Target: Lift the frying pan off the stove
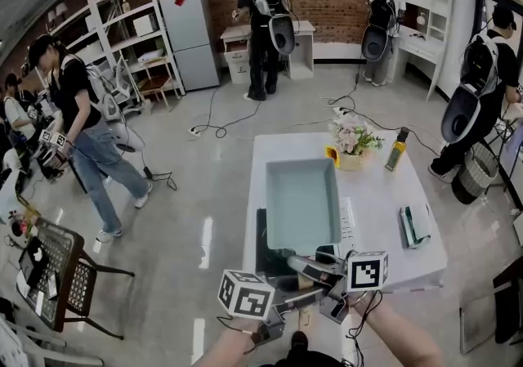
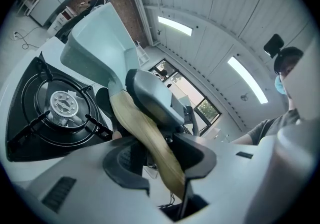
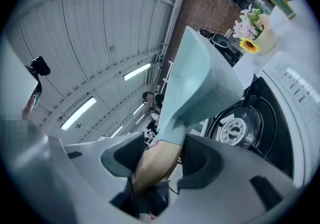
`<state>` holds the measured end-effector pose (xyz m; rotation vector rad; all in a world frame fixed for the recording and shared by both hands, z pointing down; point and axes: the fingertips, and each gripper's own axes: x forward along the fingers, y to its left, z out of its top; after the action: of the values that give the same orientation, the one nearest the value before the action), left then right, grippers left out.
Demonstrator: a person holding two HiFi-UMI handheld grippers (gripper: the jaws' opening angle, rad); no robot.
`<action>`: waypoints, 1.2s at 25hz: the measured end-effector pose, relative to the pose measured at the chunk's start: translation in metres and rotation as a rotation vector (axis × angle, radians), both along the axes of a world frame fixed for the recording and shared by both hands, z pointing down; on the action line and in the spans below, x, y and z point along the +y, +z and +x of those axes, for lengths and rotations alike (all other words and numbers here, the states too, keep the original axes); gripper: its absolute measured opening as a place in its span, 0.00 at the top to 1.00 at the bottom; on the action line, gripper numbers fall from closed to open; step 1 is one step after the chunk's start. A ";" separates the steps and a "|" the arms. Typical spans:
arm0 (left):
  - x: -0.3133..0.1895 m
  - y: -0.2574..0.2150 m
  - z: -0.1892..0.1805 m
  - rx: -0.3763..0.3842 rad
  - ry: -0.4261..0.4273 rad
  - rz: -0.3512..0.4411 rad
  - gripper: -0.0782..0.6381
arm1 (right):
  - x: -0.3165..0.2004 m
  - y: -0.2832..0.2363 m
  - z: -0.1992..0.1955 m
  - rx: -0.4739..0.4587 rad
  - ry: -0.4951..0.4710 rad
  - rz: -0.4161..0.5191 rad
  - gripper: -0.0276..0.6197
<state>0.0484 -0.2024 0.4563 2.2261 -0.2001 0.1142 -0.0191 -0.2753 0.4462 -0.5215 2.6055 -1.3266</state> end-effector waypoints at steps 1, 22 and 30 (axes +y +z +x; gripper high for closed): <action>0.000 -0.002 0.001 0.000 0.004 0.015 0.68 | 0.000 -0.004 0.001 -0.001 0.004 0.014 0.63; -0.004 -0.058 0.031 0.003 0.097 0.236 0.67 | -0.006 -0.072 0.039 0.007 0.111 0.209 0.63; -0.003 -0.071 0.034 0.016 0.115 0.281 0.67 | -0.005 -0.087 0.043 0.028 0.127 0.254 0.63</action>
<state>0.0829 -0.2050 0.3853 2.5175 -0.0823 0.1378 0.0238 -0.2801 0.3593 -0.6527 2.6595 -0.9389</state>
